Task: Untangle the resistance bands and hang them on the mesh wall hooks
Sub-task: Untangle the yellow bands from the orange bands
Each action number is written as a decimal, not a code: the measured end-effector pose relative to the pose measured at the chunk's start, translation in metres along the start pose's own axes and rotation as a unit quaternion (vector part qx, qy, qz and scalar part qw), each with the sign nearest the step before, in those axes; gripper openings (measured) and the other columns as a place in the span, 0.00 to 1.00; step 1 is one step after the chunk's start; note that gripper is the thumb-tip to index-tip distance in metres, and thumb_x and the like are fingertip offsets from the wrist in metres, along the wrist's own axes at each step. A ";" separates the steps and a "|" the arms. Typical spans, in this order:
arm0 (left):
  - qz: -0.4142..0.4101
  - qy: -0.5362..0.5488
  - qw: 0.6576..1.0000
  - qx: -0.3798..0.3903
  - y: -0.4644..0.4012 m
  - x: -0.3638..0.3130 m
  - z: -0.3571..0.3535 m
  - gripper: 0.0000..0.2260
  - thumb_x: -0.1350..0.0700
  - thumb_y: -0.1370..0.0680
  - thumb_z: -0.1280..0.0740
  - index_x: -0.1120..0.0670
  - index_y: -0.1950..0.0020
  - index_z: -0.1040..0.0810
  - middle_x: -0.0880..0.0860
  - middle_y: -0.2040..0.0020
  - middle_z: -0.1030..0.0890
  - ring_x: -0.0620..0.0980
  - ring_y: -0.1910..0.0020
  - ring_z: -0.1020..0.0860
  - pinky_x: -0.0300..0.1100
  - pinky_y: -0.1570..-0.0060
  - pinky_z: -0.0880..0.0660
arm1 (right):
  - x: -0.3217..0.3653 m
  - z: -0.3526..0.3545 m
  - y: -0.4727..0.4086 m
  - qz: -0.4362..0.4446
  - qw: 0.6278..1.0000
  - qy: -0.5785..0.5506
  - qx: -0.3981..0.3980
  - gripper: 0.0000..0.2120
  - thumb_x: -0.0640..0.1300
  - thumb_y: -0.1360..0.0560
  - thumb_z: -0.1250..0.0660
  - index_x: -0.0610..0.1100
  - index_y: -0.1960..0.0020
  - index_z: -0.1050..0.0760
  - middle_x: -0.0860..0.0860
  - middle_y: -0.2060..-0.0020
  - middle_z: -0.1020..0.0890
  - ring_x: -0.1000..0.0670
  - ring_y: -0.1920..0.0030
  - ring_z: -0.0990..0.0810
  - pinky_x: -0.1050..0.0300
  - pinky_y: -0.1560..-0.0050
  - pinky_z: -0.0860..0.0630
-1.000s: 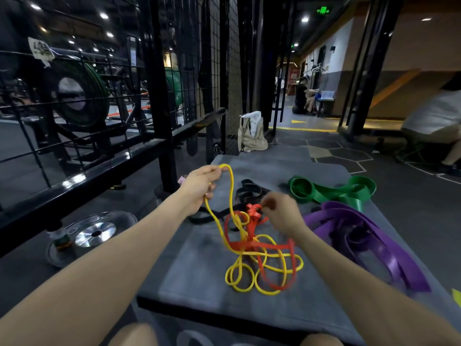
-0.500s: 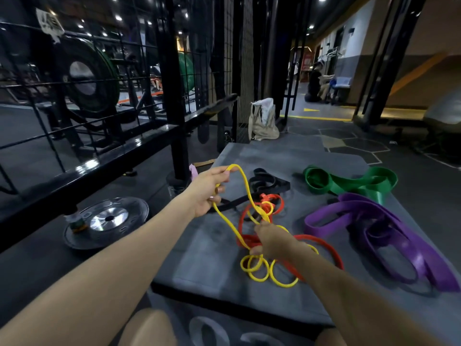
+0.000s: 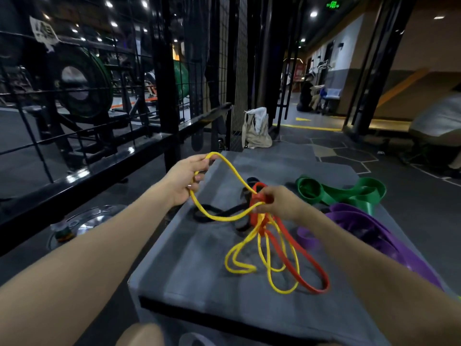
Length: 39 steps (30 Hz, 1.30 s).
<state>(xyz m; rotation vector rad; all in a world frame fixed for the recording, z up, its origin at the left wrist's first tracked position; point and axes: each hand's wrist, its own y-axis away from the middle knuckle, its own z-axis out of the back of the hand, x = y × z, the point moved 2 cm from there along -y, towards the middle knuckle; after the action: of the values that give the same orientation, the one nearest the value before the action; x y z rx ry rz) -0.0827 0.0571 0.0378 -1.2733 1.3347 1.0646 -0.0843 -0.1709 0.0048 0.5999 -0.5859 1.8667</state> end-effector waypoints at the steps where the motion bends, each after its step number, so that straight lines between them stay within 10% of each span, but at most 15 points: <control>1: -0.004 -0.001 1.000 -0.007 0.000 -0.009 0.000 0.12 0.60 0.19 0.44 0.53 0.49 0.21 0.48 0.66 0.34 0.39 0.78 0.39 0.28 0.84 0.48 | 0.005 0.009 -0.001 -0.004 0.999 -0.036 0.016 0.15 0.44 0.31 0.26 0.33 0.55 0.24 0.45 0.66 0.25 0.52 0.66 0.28 0.60 0.66 0.33; 9: -0.063 -0.053 0.996 -0.030 -0.004 -0.064 -0.005 0.11 0.59 0.19 0.43 0.55 0.51 0.21 0.47 0.64 0.33 0.40 0.77 0.39 0.30 0.82 0.48 | 0.024 0.048 -0.010 -0.023 0.931 -0.361 0.052 0.19 0.33 0.38 0.33 0.37 0.48 0.27 0.43 0.65 0.25 0.45 0.65 0.23 0.52 0.62 0.24; 15: -0.053 -0.081 0.995 -0.030 -0.003 -0.061 -0.014 0.10 0.59 0.21 0.40 0.55 0.57 0.20 0.49 0.63 0.31 0.41 0.76 0.39 0.31 0.82 0.48 | 0.014 0.037 -0.007 -0.051 0.993 -0.109 -0.004 0.10 0.37 0.29 0.32 0.34 0.48 0.21 0.44 0.64 0.22 0.46 0.61 0.26 0.51 0.59 0.30; 23: -0.079 -0.030 0.996 0.035 -0.001 -0.078 -0.039 0.07 0.63 0.20 0.42 0.55 0.52 0.25 0.48 0.66 0.32 0.39 0.80 0.38 0.28 0.83 0.47 | 0.040 0.025 -0.008 0.001 0.998 -0.063 0.000 0.29 0.39 0.28 0.29 0.41 0.29 0.36 0.44 0.47 0.27 0.50 0.51 0.26 0.59 0.52 0.29; 30: -0.115 0.034 0.988 0.094 0.004 -0.098 -0.046 0.09 0.63 0.19 0.44 0.56 0.53 0.24 0.46 0.66 0.32 0.39 0.79 0.37 0.27 0.83 0.46 | 0.047 0.017 -0.017 0.014 0.999 0.017 -0.035 0.04 0.42 0.23 0.35 0.42 0.53 0.24 0.52 0.67 0.26 0.52 0.64 0.27 0.59 0.58 0.32; 35: -0.103 -0.157 0.982 -0.001 -0.005 -0.084 -0.026 0.09 0.60 0.19 0.41 0.57 0.49 0.21 0.48 0.65 0.31 0.42 0.74 0.41 0.30 0.81 0.46 | 0.043 0.063 -0.019 0.004 0.969 -0.026 -0.245 0.10 0.42 0.22 0.38 0.40 0.61 0.27 0.43 0.66 0.21 0.43 0.62 0.22 0.52 0.59 0.25; 39: -0.086 -0.266 0.960 -0.019 -0.009 -0.064 -0.021 0.05 0.59 0.21 0.36 0.55 0.53 0.20 0.50 0.63 0.28 0.45 0.70 0.37 0.32 0.75 0.40 | 0.046 0.082 -0.014 0.037 0.962 -0.045 -0.267 0.11 0.41 0.22 0.38 0.39 0.62 0.28 0.45 0.68 0.22 0.47 0.66 0.24 0.55 0.62 0.26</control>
<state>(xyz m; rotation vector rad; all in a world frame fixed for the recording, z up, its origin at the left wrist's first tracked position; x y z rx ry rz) -0.0767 0.0455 0.1048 -1.0087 0.7850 1.2035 -0.0752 -0.1868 0.0986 0.3047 -1.1370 1.6520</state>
